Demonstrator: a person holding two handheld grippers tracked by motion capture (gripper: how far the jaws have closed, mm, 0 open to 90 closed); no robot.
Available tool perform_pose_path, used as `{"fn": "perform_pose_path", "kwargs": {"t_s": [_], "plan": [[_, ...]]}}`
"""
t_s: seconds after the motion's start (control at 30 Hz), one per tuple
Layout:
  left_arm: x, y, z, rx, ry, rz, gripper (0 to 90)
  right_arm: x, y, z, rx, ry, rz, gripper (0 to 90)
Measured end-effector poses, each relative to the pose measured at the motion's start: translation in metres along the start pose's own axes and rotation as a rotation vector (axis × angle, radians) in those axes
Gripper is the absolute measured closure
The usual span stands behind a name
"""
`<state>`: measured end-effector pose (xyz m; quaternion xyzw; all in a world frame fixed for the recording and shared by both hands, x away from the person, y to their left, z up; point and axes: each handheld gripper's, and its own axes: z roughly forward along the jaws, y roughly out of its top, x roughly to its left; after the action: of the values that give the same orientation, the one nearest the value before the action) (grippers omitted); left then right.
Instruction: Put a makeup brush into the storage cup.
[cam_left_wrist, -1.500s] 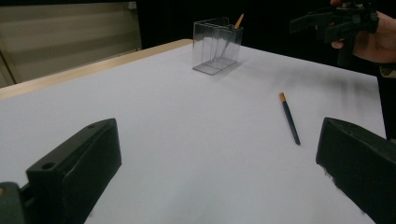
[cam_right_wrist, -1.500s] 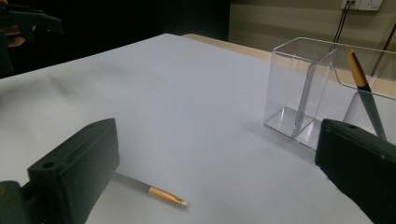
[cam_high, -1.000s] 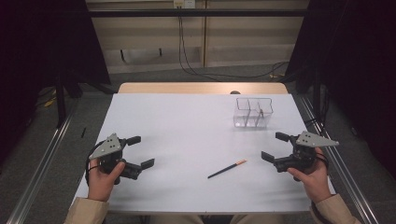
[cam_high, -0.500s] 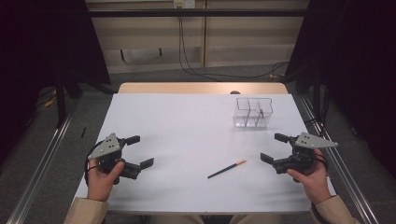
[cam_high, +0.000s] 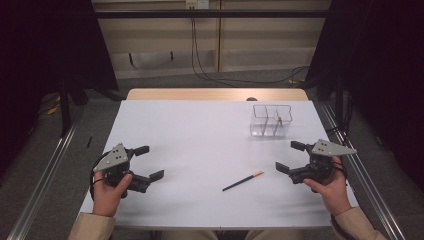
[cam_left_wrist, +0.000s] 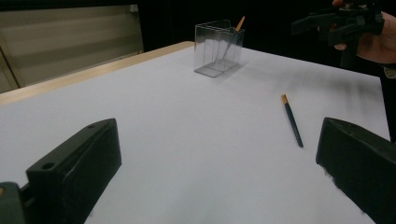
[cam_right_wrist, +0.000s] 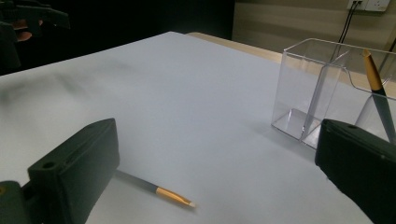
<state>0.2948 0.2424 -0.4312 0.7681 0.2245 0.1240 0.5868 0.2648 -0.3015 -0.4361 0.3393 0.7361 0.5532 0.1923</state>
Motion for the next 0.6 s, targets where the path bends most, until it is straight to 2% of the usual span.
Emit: {"fn": "perform_pose_path", "kwargs": {"t_s": [0.6], "plan": [[-0.001,0.000,-0.001,0.001,0.003,-0.002,0.0,0.001,0.006,0.018,0.002,0.029,-0.001,0.0]]}}
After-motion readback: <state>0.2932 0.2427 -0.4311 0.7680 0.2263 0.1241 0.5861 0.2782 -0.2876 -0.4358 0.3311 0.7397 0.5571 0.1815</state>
